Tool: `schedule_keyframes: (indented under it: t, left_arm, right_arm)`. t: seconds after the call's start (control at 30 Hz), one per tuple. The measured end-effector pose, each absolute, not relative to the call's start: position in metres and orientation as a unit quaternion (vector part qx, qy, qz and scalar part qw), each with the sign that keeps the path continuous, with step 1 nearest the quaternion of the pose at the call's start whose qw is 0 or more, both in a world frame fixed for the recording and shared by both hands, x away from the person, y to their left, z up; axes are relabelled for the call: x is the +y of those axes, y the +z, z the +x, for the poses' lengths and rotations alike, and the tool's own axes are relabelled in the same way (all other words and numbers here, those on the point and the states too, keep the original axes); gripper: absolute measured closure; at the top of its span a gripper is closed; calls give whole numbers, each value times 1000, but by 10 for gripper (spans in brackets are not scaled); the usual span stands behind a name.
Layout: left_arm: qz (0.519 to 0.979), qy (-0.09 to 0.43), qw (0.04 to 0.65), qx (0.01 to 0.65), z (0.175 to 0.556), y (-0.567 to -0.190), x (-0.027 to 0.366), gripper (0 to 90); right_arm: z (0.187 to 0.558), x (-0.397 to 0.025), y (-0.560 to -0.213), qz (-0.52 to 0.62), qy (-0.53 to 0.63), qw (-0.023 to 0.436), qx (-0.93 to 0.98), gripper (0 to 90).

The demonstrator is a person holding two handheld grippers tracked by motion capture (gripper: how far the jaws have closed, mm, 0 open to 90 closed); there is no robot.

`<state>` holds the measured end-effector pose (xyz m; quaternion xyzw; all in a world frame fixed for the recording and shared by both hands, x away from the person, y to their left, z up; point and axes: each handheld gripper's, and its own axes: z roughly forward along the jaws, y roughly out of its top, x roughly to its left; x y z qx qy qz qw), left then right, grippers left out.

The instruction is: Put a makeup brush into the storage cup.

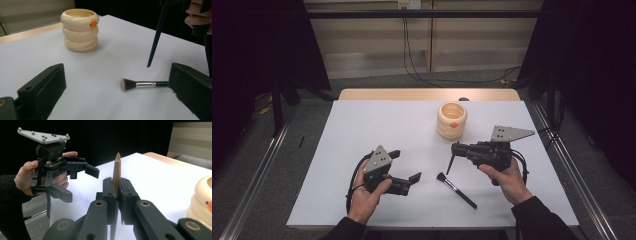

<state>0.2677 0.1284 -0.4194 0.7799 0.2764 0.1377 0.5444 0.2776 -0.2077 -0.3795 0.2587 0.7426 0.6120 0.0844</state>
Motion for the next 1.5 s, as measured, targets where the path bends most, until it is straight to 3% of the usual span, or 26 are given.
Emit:
schedule_keyframes:
  t: [0.23,0.83,1.5]
  left_arm:
    - [765,161,547,300,264,-421,152,24]
    - [758,158,544,324,241,-436,201,19]
    - [738,175,551,347,241,-437,220,16]
  right_arm:
    - [282,-214,-379,268,613,94,737,842]
    - [304,-226,-370,292,612,124,724,842]
    - [333,-242,-346,310,602,164,718,842]
